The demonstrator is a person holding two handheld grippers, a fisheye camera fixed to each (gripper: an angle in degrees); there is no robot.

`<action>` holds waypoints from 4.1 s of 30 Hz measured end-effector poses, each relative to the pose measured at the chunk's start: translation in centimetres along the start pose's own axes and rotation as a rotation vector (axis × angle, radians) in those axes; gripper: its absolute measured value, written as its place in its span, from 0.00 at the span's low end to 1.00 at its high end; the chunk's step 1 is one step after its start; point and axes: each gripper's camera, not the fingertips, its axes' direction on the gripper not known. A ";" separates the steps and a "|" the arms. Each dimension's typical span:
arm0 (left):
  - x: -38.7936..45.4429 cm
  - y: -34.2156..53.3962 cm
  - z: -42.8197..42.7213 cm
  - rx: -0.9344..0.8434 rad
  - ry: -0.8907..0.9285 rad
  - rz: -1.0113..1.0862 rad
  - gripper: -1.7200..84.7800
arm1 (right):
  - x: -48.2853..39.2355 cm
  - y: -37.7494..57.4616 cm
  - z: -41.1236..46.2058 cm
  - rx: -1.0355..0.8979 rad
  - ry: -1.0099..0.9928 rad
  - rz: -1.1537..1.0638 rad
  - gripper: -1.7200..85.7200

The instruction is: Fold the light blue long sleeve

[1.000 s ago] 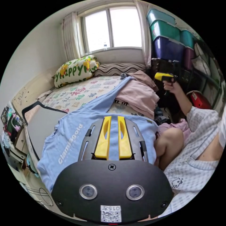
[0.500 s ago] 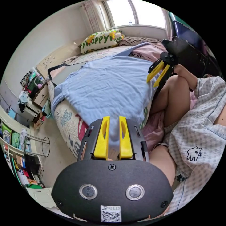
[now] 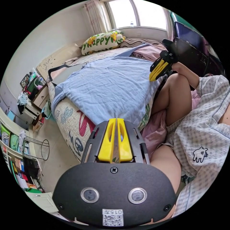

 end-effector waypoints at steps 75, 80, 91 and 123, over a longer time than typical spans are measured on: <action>19.9 -64.4 23.9 0.282 0.203 0.402 0.02 | 43.3 51.3 -32.1 0.718 0.561 1.135 0.02; 15.4 -57.8 18.4 0.476 0.166 0.276 0.02 | 40.0 37.2 -32.5 0.754 0.601 0.836 0.02; -2.8 -28.9 6.5 0.550 -0.050 -0.112 0.02 | 27.9 1.6 -16.2 0.648 0.056 0.196 0.02; -5.7 -15.1 4.7 -0.013 -0.036 -0.107 0.08 | 4.4 -17.2 13.9 0.001 0.048 0.158 0.13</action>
